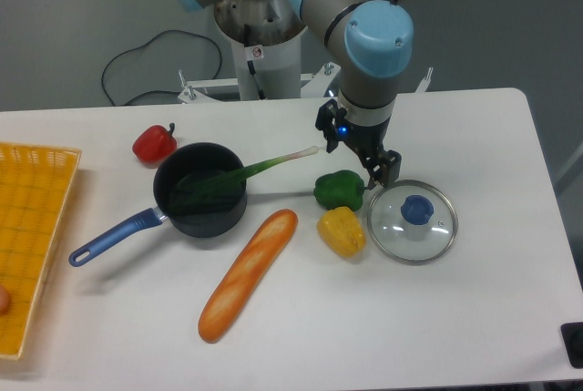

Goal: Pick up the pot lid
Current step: 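Move the gripper from the green pepper over to the glass lid's blue knob, then raise the gripper and open it wide above the blue knob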

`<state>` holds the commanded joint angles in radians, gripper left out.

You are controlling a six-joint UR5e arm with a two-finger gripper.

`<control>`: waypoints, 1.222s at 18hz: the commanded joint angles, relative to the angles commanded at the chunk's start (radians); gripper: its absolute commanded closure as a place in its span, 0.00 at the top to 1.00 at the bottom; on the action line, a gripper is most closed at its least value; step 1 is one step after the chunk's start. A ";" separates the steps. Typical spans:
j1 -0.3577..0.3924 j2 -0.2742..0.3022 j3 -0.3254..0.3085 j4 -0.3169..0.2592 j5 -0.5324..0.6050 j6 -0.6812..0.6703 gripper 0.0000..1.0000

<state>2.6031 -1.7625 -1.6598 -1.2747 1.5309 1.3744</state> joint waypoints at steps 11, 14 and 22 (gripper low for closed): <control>0.051 -0.070 0.015 0.054 0.021 0.158 1.00; 0.078 -0.115 0.015 0.100 0.037 0.271 1.00; 0.133 -0.199 0.032 0.170 0.078 0.527 1.00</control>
<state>2.7366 -1.9619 -1.6276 -1.1045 1.6091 1.9019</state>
